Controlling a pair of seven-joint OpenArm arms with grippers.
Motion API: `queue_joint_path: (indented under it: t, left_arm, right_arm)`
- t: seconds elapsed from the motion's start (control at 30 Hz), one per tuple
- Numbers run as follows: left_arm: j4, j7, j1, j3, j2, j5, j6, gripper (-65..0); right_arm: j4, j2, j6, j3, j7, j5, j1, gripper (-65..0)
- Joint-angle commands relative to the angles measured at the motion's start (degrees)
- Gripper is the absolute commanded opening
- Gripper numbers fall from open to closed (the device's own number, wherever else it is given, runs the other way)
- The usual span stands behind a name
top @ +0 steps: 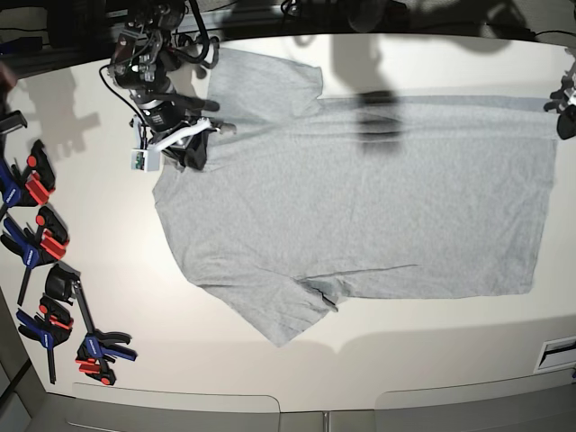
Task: Fold the T-shirt properly
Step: 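Open the right gripper and reposition it onto the sleeve by the collar, then grasp the sleeve with the right gripper and fold it over the body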
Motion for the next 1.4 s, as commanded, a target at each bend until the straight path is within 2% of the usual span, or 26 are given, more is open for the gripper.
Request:
queue_joint_path:
  t: [0.0,0.07,0.1,0.13,0.27,0.4,0.6,0.8,0.97,1.13,1.37]
  left_arm:
    - [0.72,-1.38,0.04,-0.48,-1.6,-1.2,-0.02,-65.0]
    - [0.72,-1.44,0.02,-0.5,-1.64,-1.22,-0.02,-49.5]
    - [0.72,-1.84,0.02,-0.5,-1.86,-1.22,-0.04,-43.8]
    - [0.72,-2.29,0.04,-0.63,-2.21,-1.22,-0.04,-42.1]
    - [0.83,-3.91,0.02,-2.34,-4.31,-1.44,-0.02,-42.1]
    - [0.83,-3.39,0.04,-3.96,-6.51,-1.44,0.0,-42.1]
    - [0.83,-3.04,0.2,-4.48,-7.48,-1.44,0.0,-42.2]
    - [0.83,-3.04,0.17,-4.48,-7.5,-1.42,0.0,-42.1]
    - [0.83,-3.02,0.2,-4.48,-7.5,-1.42,0.0,-42.1]
    - [0.83,-3.08,0.17,-4.48,-7.54,-1.44,0.0,-42.1]
    - [0.83,-3.08,0.17,-4.46,-8.55,-1.44,0.0,-42.1]
  right_arm:
    - [0.94,0.33,1.27,0.2,1.66,0.44,0.35,-63.4]
    - [0.94,0.33,3.08,0.2,1.73,0.46,0.33,-43.9]
    - [0.94,0.33,3.1,0.22,1.84,0.46,0.35,-37.1]
    - [0.96,0.33,3.02,0.22,1.97,0.46,0.35,-34.3]
    - [1.03,0.33,2.95,0.74,2.36,0.46,0.35,-34.3]
    - [1.64,0.33,2.95,4.0,2.08,1.57,0.33,-34.4]
    - [5.68,0.28,3.58,13.31,-6.4,12.96,-0.5,-34.5]
    - [8.96,-1.92,6.86,19.58,-9.94,23.17,-9.42,-34.5]
    - [8.87,-5.62,7.08,19.63,-9.94,24.65,-17.64,-34.5]
    - [7.63,-5.53,6.01,19.08,-10.38,22.86,-19.54,-35.6]
    - [0.11,-5.55,5.49,11.63,-10.67,21.42,-19.52,-35.6]
